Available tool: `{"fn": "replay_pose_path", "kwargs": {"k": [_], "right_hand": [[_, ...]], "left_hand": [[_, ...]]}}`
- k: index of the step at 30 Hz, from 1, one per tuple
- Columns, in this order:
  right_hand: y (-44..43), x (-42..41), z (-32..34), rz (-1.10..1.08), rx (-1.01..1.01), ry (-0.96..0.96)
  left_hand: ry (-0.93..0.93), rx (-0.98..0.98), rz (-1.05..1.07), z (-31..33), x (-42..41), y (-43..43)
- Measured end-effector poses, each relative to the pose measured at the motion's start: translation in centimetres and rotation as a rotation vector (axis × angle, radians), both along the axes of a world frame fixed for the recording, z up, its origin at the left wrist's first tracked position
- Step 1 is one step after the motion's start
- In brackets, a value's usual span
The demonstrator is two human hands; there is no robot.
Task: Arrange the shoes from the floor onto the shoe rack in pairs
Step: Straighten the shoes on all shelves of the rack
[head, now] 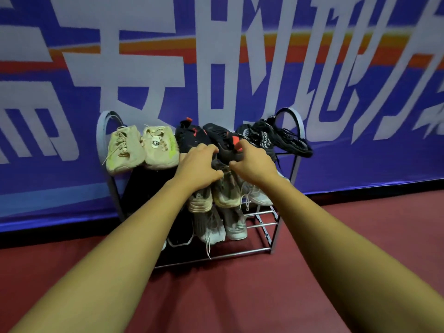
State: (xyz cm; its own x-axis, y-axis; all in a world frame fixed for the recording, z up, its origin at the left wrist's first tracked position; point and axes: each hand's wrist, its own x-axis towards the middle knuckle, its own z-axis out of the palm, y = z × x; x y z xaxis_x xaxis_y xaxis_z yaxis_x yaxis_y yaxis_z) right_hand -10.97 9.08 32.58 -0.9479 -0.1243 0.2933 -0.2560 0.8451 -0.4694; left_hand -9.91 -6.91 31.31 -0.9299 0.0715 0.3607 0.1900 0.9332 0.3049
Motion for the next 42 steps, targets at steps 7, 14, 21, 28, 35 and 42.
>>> {"fn": "replay_pose_path", "kwargs": {"k": [7, 14, 21, 28, 35, 42], "right_hand": [[1.0, -2.3, -0.5, -0.083, -0.066, -0.024], [1.2, -2.4, -1.0, -0.082, -0.162, -0.021], [0.9, -2.0, -0.2, -0.149, -0.654, -0.199], [1.2, -1.4, 0.5, -0.026, -1.227, -0.433], [0.7, -1.1, 0.5, -0.042, -1.396, -0.581], [0.6, -1.6, -0.2, -0.065, -1.423, -0.572]], "left_hand": [[0.064, -0.084, 0.112, -0.9, -3.1, 3.1], [0.123, -0.062, 0.112, -1.2, -3.9, 3.6], [0.177, 0.110, 0.047, 0.4, -2.3, 2.8], [0.240, 0.287, -0.044, 1.4, -0.9, 2.3], [0.273, 0.343, -0.090, 0.6, -0.4, 2.1], [0.193, 0.332, -0.147, 0.0, -0.6, 1.6]]}}
